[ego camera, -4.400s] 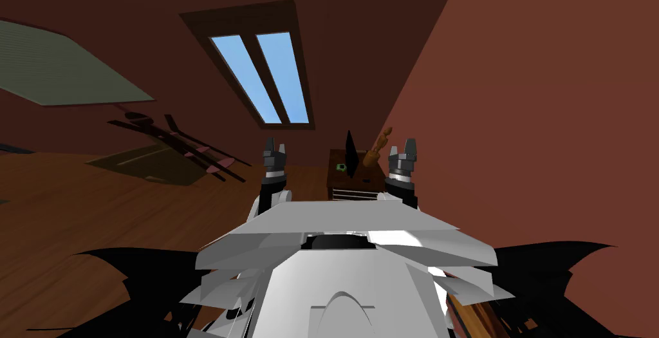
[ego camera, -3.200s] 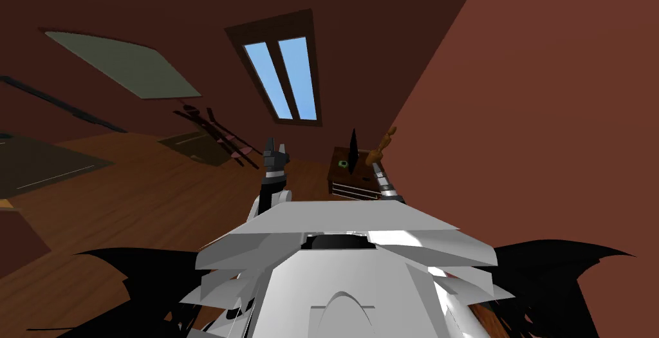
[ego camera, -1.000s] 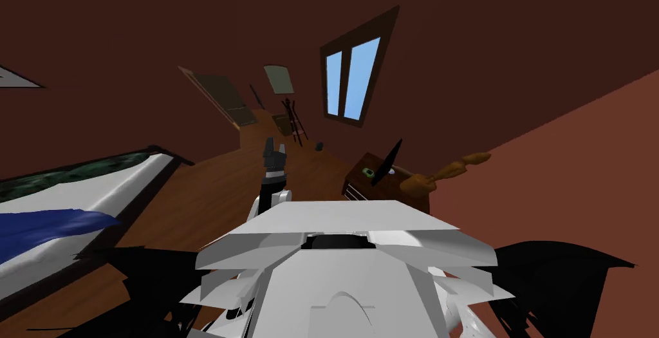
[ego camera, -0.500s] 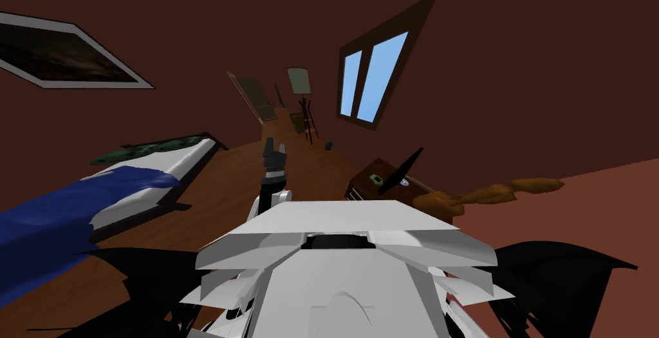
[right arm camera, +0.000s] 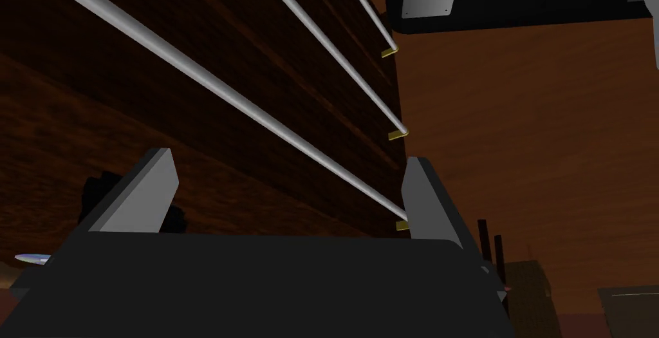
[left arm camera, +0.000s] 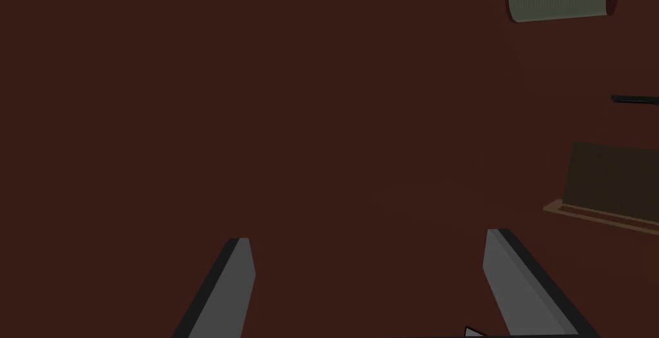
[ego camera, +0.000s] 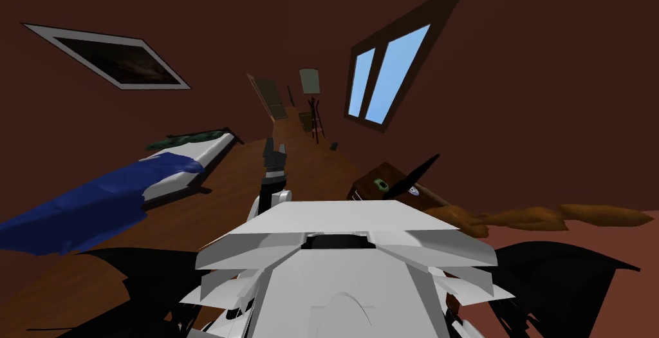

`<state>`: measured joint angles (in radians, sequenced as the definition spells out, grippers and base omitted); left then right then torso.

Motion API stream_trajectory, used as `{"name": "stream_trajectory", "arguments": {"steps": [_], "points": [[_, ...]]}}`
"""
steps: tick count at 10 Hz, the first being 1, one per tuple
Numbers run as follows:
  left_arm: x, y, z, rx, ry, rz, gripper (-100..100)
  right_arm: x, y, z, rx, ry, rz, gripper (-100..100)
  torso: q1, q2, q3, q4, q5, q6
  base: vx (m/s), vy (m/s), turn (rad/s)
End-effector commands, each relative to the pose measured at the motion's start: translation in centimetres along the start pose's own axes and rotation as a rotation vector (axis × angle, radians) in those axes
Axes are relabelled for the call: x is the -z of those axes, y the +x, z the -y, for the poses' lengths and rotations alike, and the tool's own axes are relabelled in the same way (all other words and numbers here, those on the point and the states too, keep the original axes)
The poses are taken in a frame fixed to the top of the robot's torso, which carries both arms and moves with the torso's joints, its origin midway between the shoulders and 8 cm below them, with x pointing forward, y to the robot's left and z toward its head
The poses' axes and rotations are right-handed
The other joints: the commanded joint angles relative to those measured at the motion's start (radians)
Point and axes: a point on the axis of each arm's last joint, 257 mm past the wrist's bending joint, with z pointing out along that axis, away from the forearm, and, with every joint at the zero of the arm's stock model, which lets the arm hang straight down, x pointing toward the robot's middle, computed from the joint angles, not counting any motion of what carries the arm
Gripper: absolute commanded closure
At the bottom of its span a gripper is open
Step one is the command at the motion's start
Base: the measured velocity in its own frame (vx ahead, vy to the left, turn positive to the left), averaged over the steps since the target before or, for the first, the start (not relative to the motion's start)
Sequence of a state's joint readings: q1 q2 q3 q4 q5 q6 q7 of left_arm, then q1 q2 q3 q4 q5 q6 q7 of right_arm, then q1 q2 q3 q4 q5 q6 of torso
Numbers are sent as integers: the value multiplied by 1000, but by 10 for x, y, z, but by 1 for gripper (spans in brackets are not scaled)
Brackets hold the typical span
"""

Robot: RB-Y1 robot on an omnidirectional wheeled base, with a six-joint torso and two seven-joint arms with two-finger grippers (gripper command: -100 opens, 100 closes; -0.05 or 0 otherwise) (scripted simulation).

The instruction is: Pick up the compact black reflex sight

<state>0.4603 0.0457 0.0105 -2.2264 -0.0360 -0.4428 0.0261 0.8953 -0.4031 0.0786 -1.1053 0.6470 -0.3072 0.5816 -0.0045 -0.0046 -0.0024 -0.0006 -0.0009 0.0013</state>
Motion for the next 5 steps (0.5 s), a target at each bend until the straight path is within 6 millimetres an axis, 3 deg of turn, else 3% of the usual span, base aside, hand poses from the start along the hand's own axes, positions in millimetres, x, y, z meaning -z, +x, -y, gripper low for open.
{"name": "stream_trajectory", "arguments": {"steps": [1,2,4,5], "points": [[0,0,0,0,0,0,0,1,14,6,0,9,-25,-100,0,0,0,0,0,0,8,-22,-9],[0,0,0,0,0,0,0,1,14,6,0,9,-25,-100,1,0,0,0,0,1,2,-2,-33],[0,0,0,0,0,0,0,16,57,30,58,48,-126,-100,1,0,0,0,0,-1,9,-34,389],[0,0,0,0,0,0,0,18,63,32,55,52,-137,-100,-1,0,0,0,0,-1,17,-65,202]]}}
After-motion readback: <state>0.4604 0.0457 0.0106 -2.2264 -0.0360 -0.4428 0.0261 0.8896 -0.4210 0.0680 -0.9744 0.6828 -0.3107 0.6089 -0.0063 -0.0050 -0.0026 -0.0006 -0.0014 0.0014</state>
